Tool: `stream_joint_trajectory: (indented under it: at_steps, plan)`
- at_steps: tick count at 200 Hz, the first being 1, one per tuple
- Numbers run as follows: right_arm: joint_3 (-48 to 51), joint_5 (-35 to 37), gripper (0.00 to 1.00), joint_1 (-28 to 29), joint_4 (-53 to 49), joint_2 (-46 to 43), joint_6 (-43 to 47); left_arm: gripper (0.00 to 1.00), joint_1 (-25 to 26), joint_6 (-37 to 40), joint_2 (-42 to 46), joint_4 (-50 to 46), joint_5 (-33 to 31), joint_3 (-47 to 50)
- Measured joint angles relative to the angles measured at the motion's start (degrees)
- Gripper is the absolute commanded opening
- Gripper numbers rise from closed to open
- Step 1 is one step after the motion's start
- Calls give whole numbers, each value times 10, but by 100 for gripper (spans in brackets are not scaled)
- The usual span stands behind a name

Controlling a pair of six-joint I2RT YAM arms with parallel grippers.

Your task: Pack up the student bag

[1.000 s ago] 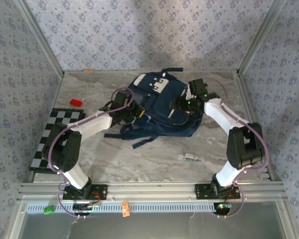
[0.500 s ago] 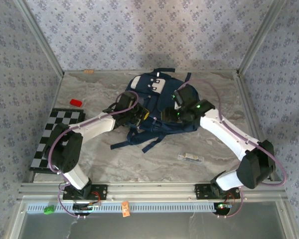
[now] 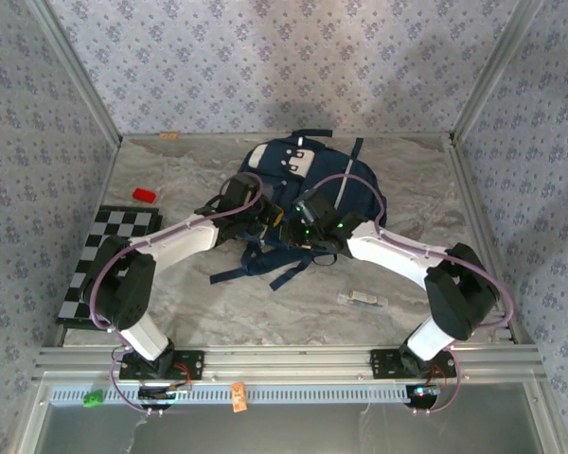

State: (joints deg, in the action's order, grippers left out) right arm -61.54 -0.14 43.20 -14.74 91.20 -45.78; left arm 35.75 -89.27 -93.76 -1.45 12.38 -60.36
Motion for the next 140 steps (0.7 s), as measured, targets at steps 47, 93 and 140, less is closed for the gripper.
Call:
stream_joint_trajectory:
  at_steps: [47,93,140]
  plan:
    - [0,72,31,7,21,25,-19,0,0,0,0,0,0,0]
    - [12,107,27,18,74,29,6,0,0,0,0,1,0,0]
    - [14,150,16,27,63,27,22,0,-2,2,5,1,1,0]
